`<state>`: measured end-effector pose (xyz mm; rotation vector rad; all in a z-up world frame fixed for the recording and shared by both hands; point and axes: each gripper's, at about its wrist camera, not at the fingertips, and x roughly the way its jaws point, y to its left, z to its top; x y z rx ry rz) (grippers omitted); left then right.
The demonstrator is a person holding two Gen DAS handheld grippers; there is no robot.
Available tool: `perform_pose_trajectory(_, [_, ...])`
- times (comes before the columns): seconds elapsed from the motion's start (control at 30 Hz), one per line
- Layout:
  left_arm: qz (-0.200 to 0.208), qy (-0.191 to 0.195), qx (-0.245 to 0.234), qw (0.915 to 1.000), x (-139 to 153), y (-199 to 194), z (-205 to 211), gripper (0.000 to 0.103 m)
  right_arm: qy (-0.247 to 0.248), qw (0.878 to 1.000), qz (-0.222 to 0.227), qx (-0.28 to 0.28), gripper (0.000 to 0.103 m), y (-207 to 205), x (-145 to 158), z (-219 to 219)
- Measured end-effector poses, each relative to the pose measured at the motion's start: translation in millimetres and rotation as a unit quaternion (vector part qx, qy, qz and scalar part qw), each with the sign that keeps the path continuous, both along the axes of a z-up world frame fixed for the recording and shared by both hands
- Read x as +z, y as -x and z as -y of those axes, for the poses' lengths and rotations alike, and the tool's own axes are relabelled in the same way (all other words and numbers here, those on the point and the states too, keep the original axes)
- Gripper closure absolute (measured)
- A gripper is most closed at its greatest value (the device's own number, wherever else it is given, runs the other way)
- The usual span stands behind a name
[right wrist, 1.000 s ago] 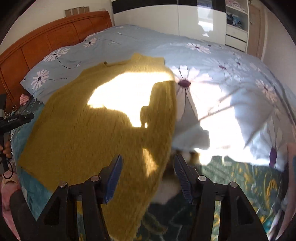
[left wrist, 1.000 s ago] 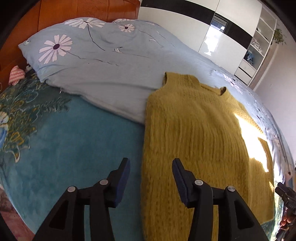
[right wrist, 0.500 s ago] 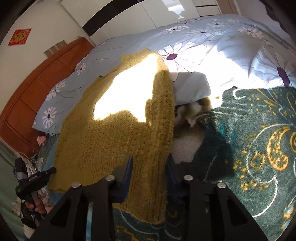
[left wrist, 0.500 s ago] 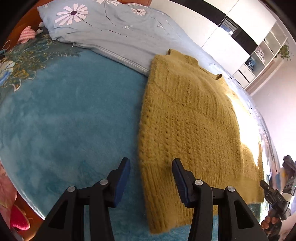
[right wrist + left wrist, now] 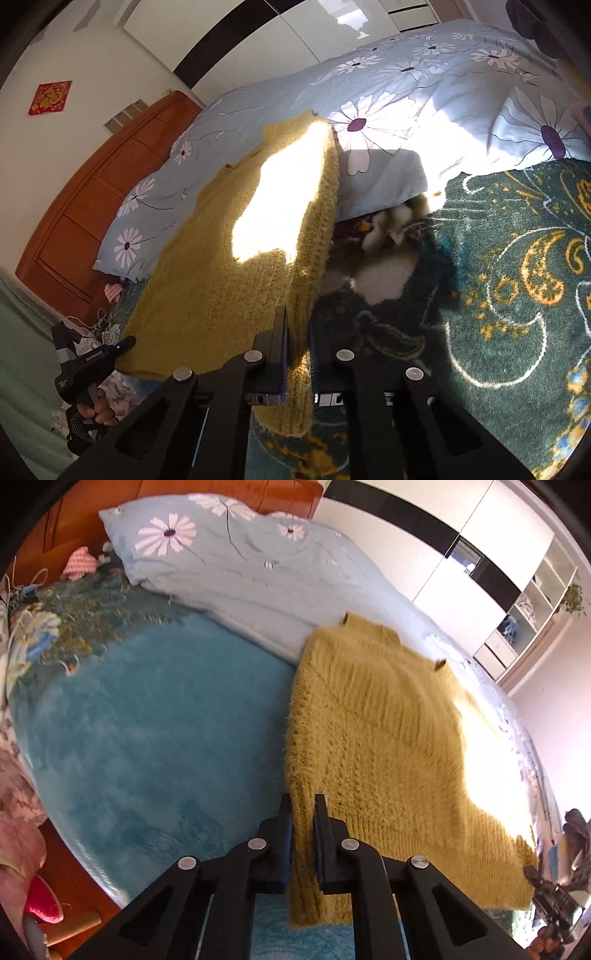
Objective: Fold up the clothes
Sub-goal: 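Grasp the sweater at the shoulders with both grippers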
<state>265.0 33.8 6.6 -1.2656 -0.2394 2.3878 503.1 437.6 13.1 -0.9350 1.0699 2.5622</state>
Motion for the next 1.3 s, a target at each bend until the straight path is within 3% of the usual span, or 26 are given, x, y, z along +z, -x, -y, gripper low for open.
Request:
perform_pose_trajectory(0.27, [0.006,0.073,-0.008,0.9973,-27,8,-12,0.093,0.015,0.999,0.026,0.019,0.093,6,-34,9])
perform_pose_trajectory(0.43, [0.005,0.055,-0.034,0.9979,-30,8,-9,0.087,-0.046,0.998,0.02,0.043,0.09,4,-22,15])
perform_pose_trajectory(0.47, [0.006,0.053,-0.036,0.9979,-28,8,-6,0.08,-0.061,0.997,0.024,0.045,0.089,5,-20,17])
perform_pose_trajectory(0.5, [0.006,0.052,-0.039,0.9979,-26,9,-3,0.074,-0.08,0.995,0.029,0.044,0.082,5,-16,20])
perform_pose_trajectory(0.57, [-0.002,0.056,-0.035,0.9978,-15,13,3,0.048,-0.123,0.991,0.032,0.04,0.06,3,-7,26])
perform_pose_trajectory(0.6, [-0.007,0.058,-0.033,0.9977,-9,16,6,0.043,-0.148,0.988,0.03,0.037,0.045,2,-1,28])
perform_pose_trajectory(0.67, [-0.016,0.062,-0.029,0.9975,3,20,12,0.036,-0.187,0.981,0.014,0.04,0.036,-2,10,26])
perform_pose_trajectory(0.77, [-0.077,0.064,-0.046,0.994,35,46,-7,0.031,-0.24,0.969,0.022,0.06,0.031,14,28,15])
perform_pose_trajectory(0.83, [-0.113,0.067,-0.066,0.9892,55,69,-26,0.026,-0.272,0.959,0.008,0.072,0.031,37,46,3])
perform_pose_trajectory(0.9, [-0.12,0.085,-0.095,0.9845,65,103,-57,0.025,-0.297,0.951,-0.024,0.079,0.031,68,66,-9])
perform_pose_trajectory(0.97, [-0.132,0.1,-0.121,0.9788,75,138,-88,0.025,-0.311,0.944,-0.048,0.098,0.02,105,81,-24])
perform_pose_trajectory(1.0, [-0.139,0.102,-0.135,0.9757,78,154,-103,0.025,-0.316,0.942,-0.044,0.104,0.014,127,85,-33])
perform_pose_trajectory(1.1, [-0.12,0.101,-0.178,0.9714,76,204,-150,0.025,-0.315,0.939,-0.003,0.14,0.014,199,84,-62])
perform_pose_trajectory(1.17, [-0.099,0.1,-0.201,0.9696,66,235,-181,0.025,-0.303,0.939,0.006,0.16,0.014,241,80,-85])
perform_pose_trajectory(1.3, [-0.072,0.112,-0.225,0.9653,37,288,-234,0.025,-0.23,0.96,0.057,0.149,0.014,317,51,-142])
